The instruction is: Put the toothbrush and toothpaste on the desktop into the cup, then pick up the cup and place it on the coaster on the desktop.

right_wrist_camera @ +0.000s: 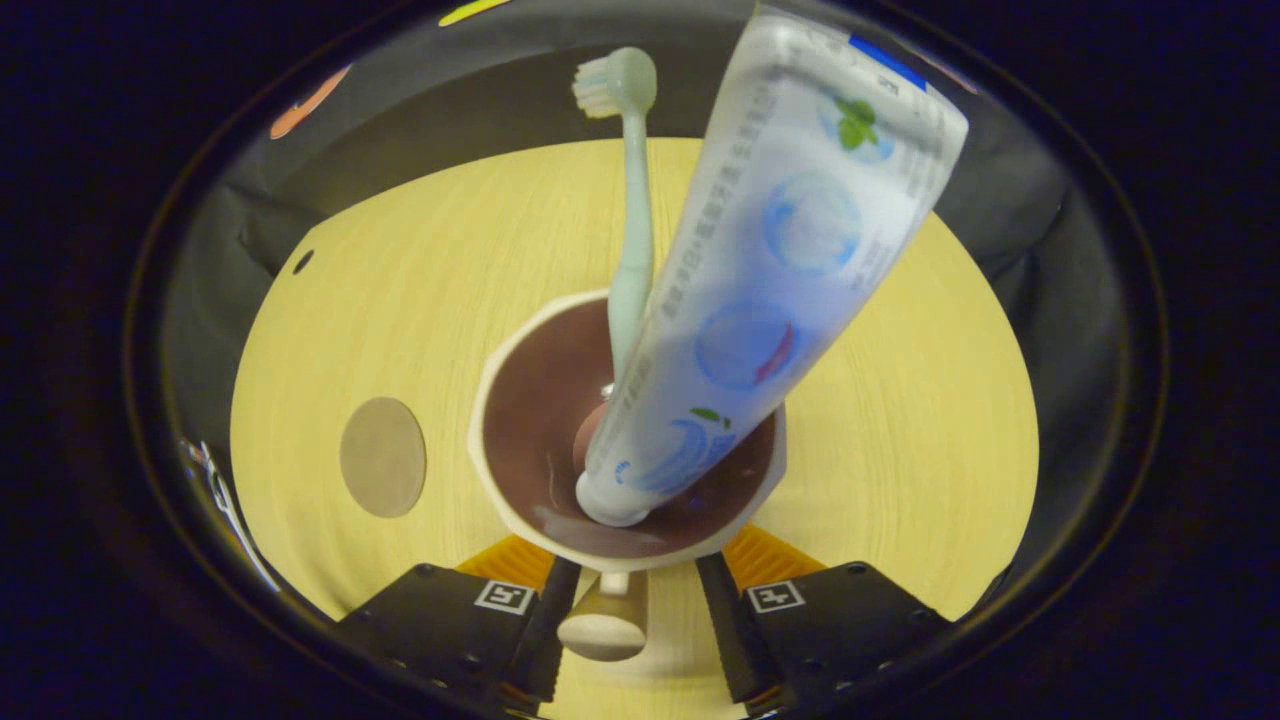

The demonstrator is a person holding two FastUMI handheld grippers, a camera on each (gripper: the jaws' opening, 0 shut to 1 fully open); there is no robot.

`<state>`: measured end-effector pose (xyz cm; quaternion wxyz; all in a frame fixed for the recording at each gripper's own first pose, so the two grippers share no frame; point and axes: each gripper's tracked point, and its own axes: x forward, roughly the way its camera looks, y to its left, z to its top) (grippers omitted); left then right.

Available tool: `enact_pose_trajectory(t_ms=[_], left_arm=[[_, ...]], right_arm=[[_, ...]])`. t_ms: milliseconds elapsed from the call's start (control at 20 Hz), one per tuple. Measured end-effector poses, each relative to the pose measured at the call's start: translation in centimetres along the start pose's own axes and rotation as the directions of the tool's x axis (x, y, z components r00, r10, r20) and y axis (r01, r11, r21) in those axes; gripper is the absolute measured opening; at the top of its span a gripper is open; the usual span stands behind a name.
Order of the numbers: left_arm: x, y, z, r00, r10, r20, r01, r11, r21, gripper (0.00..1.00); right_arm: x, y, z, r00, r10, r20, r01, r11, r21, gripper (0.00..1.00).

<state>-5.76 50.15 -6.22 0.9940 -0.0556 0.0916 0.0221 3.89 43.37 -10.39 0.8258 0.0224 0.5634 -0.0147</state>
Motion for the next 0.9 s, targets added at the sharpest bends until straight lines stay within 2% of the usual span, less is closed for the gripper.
enact_pose_trajectory(t_ms=[200,350,750,900], left_arm=[[-0.1,-0.4,-0.4,1.0,-0.02,-0.009,0.02,1.0,-0.014,0.99],[-0.2,-0.4,-0.3,1.0,-0.018,-0.007,0.018,1.0,-0.013,0.99],[-0.7,-1.1,0.2,0.999,-0.039,0.02,0.039,0.999,0.014,0.99],[-1.1,-1.2,0.5,0.999,-0.043,0.033,0.043,0.999,0.018,0.98]], right_arm=[[-0.4,-0.2,0.2,1.0,0.002,-0.008,-0.002,1.0,0.002,0.6],[-0.2,-0.4,0.1,1.0,-0.009,-0.011,0.009,1.0,-0.002,0.29],[-0.2,-0.4,0.0,1.0,0.0,0.009,0.0,1.0,-0.012,0.26],[-0.1,-0.3,0.4,0.998,-0.004,0.056,0.005,1.0,-0.018,0.26]])
